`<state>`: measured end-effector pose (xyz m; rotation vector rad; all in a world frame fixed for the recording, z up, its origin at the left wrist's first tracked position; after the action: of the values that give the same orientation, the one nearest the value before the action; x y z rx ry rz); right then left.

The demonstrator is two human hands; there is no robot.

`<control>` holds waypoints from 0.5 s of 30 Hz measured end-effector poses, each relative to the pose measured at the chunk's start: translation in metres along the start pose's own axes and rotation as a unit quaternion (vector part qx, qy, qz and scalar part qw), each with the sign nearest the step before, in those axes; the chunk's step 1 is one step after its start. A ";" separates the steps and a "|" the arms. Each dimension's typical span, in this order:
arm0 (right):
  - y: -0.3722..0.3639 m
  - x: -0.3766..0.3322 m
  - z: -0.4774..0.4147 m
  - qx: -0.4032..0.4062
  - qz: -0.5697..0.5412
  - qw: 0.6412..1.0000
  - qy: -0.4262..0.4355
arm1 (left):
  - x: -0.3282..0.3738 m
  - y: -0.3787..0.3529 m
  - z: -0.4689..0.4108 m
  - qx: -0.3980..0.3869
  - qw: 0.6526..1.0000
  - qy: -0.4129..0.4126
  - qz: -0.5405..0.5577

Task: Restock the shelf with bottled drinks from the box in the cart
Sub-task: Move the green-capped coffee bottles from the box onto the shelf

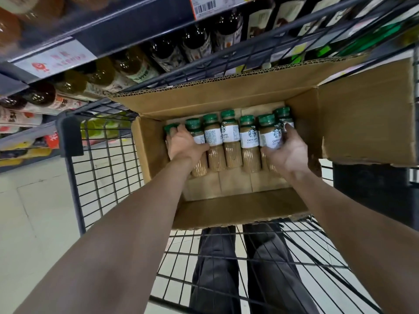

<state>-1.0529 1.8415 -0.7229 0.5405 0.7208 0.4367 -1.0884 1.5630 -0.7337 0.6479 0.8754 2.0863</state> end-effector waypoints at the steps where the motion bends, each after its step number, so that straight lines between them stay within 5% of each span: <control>1: -0.002 0.001 0.001 -0.010 -0.003 1.000 -0.007 | -0.001 -0.001 0.002 0.003 1.000 -0.006 0.004; 7: -0.015 -0.005 0.021 -0.069 -0.016 0.997 -0.015 | 0.003 -0.005 0.030 -0.030 0.983 -0.024 0.177; 15: 0.000 -0.044 0.075 -0.113 -0.102 0.988 -0.012 | 0.007 0.038 0.080 -0.149 0.962 -0.100 0.205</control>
<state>-1.0296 1.7944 -0.6537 0.2542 0.6861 0.3146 -1.0557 1.5801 -0.6529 0.9134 0.3163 2.3980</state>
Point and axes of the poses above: each hand's wrist, its own z-axis away from the middle knuckle, its own y-axis out of the back of the hand, x = y × z, the point moved 3 cm from there along -z, towards the middle knuckle, and after that the axes turned 2 degrees about y, right-handed, at the moved point
